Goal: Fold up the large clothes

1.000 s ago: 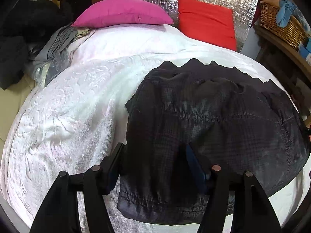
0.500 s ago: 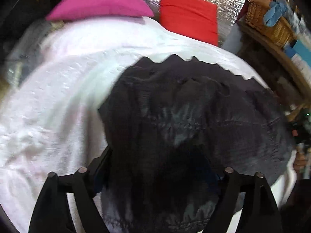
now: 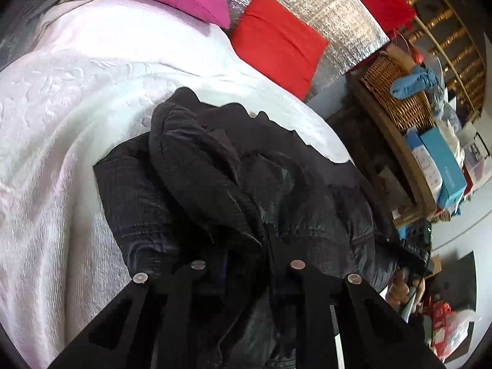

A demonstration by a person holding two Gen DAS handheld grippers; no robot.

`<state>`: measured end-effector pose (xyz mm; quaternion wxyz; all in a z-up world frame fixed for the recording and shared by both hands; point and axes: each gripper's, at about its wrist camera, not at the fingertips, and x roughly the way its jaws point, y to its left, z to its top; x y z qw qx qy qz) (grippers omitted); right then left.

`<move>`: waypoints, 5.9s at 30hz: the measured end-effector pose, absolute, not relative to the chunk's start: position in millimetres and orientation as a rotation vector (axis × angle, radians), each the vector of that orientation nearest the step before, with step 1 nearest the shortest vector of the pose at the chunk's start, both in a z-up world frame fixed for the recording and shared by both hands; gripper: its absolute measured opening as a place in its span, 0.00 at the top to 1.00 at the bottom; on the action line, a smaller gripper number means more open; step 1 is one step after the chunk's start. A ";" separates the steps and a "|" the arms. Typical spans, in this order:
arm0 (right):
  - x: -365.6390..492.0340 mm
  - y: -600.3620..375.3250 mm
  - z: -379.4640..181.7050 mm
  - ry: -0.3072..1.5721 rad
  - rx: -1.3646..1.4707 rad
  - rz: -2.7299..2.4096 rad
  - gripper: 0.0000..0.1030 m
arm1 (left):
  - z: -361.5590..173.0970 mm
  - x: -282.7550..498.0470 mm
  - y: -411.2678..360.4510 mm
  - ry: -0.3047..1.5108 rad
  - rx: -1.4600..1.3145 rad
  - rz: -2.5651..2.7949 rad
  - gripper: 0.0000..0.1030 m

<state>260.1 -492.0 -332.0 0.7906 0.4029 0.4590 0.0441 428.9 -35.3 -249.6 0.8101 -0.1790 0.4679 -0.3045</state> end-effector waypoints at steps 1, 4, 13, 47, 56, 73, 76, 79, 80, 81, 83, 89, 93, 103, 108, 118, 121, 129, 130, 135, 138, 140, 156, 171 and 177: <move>255.7 -490.8 -324.2 0.975 0.857 0.090 0.67 | -246.3 425.1 -37.1 0.993 -0.380 -0.654 0.83; 241.0 -488.3 -302.7 0.933 0.840 0.095 0.68 | -229.4 411.3 -33.9 0.967 -0.366 -0.677 0.85; 248.0 -484.2 -338.2 1.079 0.734 -0.022 0.56 | -252.8 377.2 12.7 1.048 -0.277 -0.451 0.72; 284.5 -520.9 -356.2 0.987 0.958 -0.158 0.39 | -279.1 466.7 -43.0 1.089 -0.468 -0.311 0.50; 180.6 -513.9 -271.0 0.773 0.917 -0.171 0.23 | -197.3 396.7 -48.0 0.832 -0.171 -0.158 0.26; 175.6 -410.7 -284.8 0.916 0.968 0.055 0.22 | -187.1 292.5 -32.4 0.672 0.098 -0.108 0.25; 179.7 -408.0 -292.2 0.943 0.981 0.041 0.22 | -187.5 293.9 -30.6 0.674 0.095 -0.096 0.25; 181.4 -406.5 -295.6 0.956 0.975 0.019 0.23 | -189.1 294.6 -30.1 0.682 0.095 -0.089 0.25; 181.4 -407.2 -297.5 0.960 0.978 0.006 0.23 | -190.1 295.2 -30.2 0.685 0.096 -0.084 0.25; 181.1 -408.3 -299.3 0.961 0.981 -0.002 0.23 | -191.0 295.5 -30.9 0.688 0.098 -0.081 0.25; 179.3 -412.3 -303.8 0.972 0.996 -0.017 0.22 | -193.1 296.1 -31.5 0.695 0.103 -0.072 0.25; 172.1 -420.2 -308.2 0.985 0.998 -0.040 0.23 | -197.8 293.1 -32.7 0.718 0.105 -0.049 0.25; 163.9 -430.2 -311.4 0.977 1.035 -0.055 0.23 | -202.9 290.5 -33.1 0.745 0.098 -0.045 0.25; 166.0 -439.3 -329.6 0.963 1.151 -0.108 0.23 | -233.6 318.2 -37.1 0.923 -0.046 -0.148 0.25; 184.6 -440.1 -346.1 0.963 1.176 -0.162 0.22 | -253.0 352.9 -24.5 1.043 -0.302 -0.245 0.23; 208.2 -453.1 -365.8 0.845 1.249 -0.226 0.23 | -268.2 383.8 1.1 0.996 -0.670 -0.235 0.14; 207.6 -451.5 -365.6 0.824 1.201 -0.268 0.37 | -271.3 384.2 9.9 0.954 -0.724 -0.197 0.25; 193.7 -436.5 -339.5 0.808 1.057 -0.261 0.61 | -270.7 375.0 11.0 0.928 -0.691 -0.208 0.80; 189.9 -435.3 -338.0 0.812 1.047 -0.259 0.61 | -268.1 372.4 9.6 0.926 -0.677 -0.209 0.81; 173.7 -426.6 -322.4 0.822 1.007 -0.252 0.63 | -260.4 358.7 10.6 0.933 -0.635 -0.212 0.88; 150.8 -424.7 -310.3 0.809 1.025 -0.241 0.63 | -250.6 340.0 10.7 0.944 -0.603 -0.218 0.89; 141.0 -424.4 -308.9 0.806 1.028 -0.240 0.63 | -247.5 332.4 8.4 0.948 -0.564 -0.224 0.89; 101.0 -401.2 -277.8 1.015 0.882 -0.223 0.34 | -205.2 303.1 -6.5 0.758 -0.193 -0.096 0.42; 186.8 -395.2 -293.8 1.116 0.426 -0.326 0.36 | -212.0 308.9 -16.9 0.731 -0.036 -0.029 0.41; 191.3 -389.8 -287.6 1.107 0.358 -0.341 0.36 | -235.9 324.9 -23.9 0.796 -0.004 0.002 0.41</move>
